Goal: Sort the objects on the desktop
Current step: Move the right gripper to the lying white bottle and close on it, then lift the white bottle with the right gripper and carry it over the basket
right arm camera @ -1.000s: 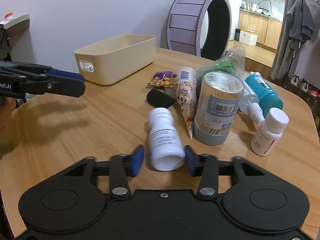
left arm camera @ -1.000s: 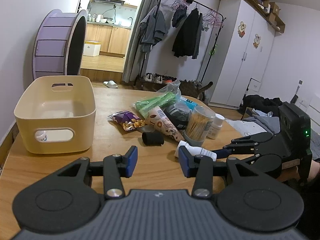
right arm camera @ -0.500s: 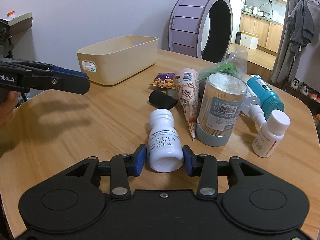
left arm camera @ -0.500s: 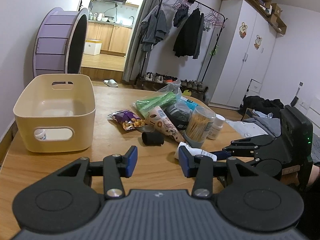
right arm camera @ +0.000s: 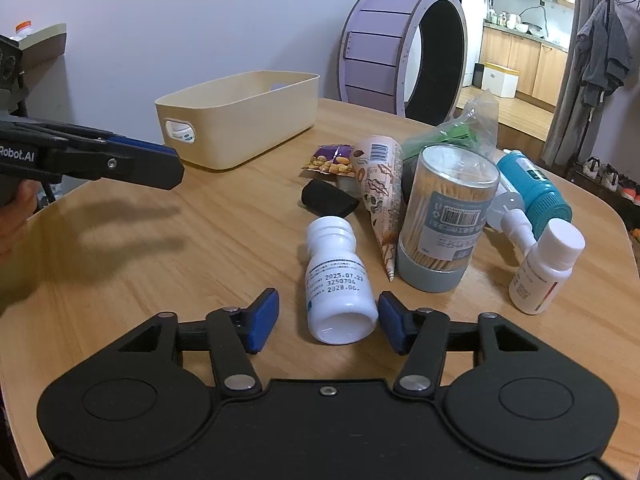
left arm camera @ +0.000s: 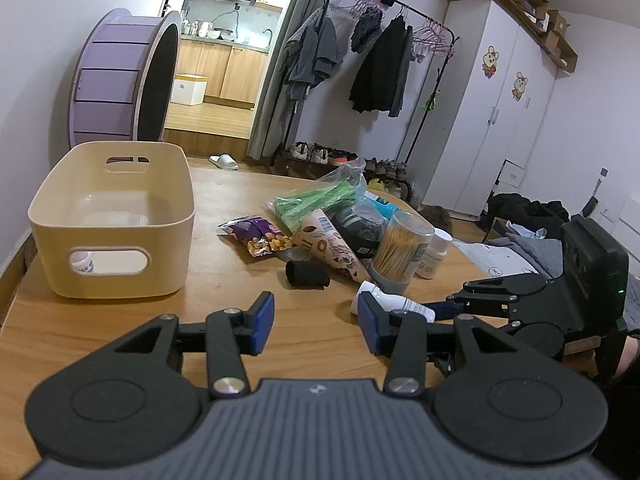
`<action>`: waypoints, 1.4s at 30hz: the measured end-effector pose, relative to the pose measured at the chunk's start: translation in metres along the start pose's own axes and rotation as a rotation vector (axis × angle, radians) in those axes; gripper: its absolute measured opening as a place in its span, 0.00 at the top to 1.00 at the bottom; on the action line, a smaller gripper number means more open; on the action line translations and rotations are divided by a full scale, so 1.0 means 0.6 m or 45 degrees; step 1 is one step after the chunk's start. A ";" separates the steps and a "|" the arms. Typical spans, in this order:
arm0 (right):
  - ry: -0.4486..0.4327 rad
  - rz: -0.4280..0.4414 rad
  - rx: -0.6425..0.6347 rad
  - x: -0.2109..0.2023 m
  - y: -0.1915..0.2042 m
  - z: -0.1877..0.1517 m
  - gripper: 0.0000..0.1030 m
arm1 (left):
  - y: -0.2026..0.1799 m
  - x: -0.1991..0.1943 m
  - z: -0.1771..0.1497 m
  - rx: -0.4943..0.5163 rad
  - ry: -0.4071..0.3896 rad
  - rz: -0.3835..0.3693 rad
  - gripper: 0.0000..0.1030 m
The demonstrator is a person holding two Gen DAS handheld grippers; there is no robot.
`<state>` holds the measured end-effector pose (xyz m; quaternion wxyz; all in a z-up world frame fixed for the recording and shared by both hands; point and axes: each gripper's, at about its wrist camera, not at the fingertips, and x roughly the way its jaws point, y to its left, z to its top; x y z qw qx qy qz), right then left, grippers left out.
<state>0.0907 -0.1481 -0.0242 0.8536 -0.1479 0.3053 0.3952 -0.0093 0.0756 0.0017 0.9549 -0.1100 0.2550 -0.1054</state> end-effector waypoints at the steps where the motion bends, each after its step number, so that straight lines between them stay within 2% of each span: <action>1: 0.001 0.006 -0.003 -0.001 0.001 0.001 0.55 | 0.000 0.000 0.000 -0.001 0.002 0.000 0.56; 2: 0.003 0.008 -0.005 -0.002 0.002 0.001 0.65 | 0.000 0.001 0.000 -0.001 0.003 0.000 0.56; 3: 0.005 0.010 -0.007 -0.003 0.002 0.002 0.67 | 0.000 0.001 0.000 -0.002 0.005 -0.001 0.56; 8: 0.004 0.042 0.033 -0.008 -0.001 0.001 0.67 | 0.002 0.006 -0.002 -0.040 0.025 -0.043 0.56; 13: -0.081 0.032 0.042 -0.028 0.008 0.003 0.67 | 0.014 0.006 0.000 -0.158 0.029 -0.134 0.56; 15: -0.126 0.042 0.025 -0.038 0.016 0.004 0.67 | 0.023 0.009 0.000 -0.227 0.045 -0.175 0.52; 18: -0.157 0.068 -0.004 -0.047 0.033 0.007 0.67 | 0.031 0.018 -0.003 -0.279 0.078 -0.169 0.50; 25: -0.040 0.047 -0.036 -0.025 0.045 0.003 0.66 | 0.026 0.024 -0.005 -0.263 0.092 -0.153 0.50; 31: -0.059 0.105 0.000 -0.033 0.041 0.014 0.64 | 0.025 0.026 -0.007 -0.260 0.108 -0.161 0.49; 36: 0.031 0.080 -0.004 0.002 0.047 0.014 0.65 | 0.026 0.028 -0.011 -0.269 0.125 -0.168 0.49; 39: 0.006 0.083 -0.013 0.000 0.052 0.013 0.67 | 0.030 0.027 -0.012 -0.295 0.127 -0.181 0.49; 42: -0.092 0.064 -0.022 -0.020 0.058 0.012 0.67 | 0.037 0.023 -0.009 -0.346 0.101 -0.233 0.49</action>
